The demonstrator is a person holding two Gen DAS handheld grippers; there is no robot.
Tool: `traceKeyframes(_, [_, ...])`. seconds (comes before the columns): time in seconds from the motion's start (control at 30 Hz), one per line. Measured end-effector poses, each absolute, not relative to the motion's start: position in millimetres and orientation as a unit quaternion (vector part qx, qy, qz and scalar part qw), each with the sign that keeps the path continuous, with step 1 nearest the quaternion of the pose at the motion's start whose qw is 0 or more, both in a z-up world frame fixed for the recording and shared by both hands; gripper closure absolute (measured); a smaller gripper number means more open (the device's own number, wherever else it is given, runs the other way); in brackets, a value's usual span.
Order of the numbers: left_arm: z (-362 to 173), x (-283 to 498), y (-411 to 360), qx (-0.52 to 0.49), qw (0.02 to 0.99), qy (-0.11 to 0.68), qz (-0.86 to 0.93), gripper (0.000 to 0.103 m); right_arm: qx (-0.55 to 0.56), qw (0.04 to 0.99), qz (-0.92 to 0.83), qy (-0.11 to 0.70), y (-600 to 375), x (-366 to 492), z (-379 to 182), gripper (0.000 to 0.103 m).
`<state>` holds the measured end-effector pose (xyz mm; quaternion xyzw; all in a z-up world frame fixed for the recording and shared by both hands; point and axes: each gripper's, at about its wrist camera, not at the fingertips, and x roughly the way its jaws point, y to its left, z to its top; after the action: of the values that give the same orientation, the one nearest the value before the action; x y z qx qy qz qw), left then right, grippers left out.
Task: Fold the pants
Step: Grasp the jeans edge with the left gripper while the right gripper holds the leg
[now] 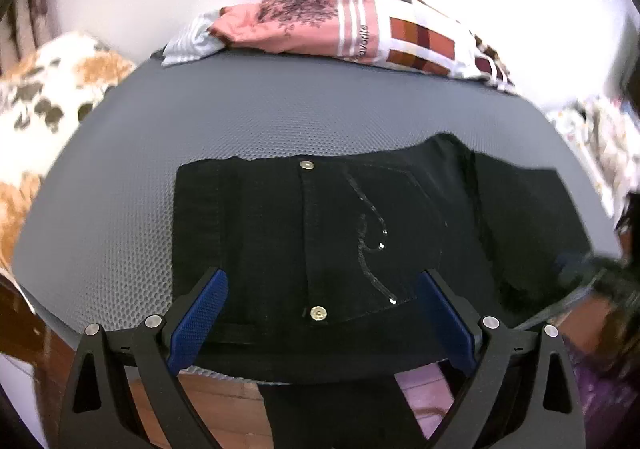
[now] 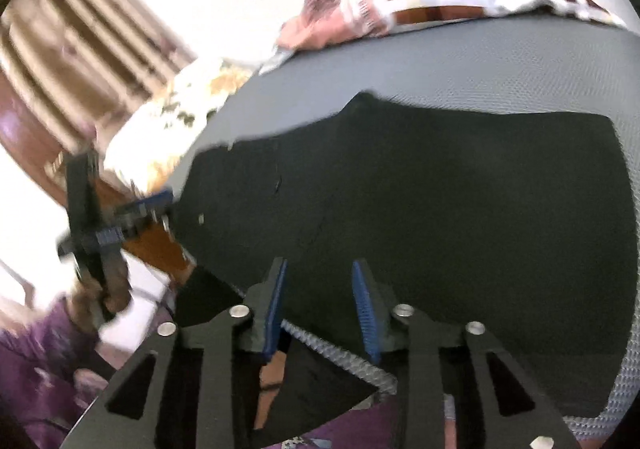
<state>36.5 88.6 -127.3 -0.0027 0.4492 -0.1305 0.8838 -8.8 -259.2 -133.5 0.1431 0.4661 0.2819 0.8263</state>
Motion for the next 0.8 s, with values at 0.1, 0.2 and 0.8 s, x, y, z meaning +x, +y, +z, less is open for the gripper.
traceKeyframes(0.1, [-122,43,113,-0.04,0.881,0.456,-0.123,0.008,0.085,0.817,0.288,0.493,-226,-10,-149,0.081])
traceKeyframes(0.2, [-115,52,147,-0.09,0.876,0.463,-0.102,0.008,0.061,0.819,0.29,0.491,-214,-10,-148,0.082])
traceKeyframes(0.8, [-186,53,226,-0.285,0.765,0.545,-0.189,0.008,0.151,0.807,0.284,0.495,-234,-6,-159,0.078])
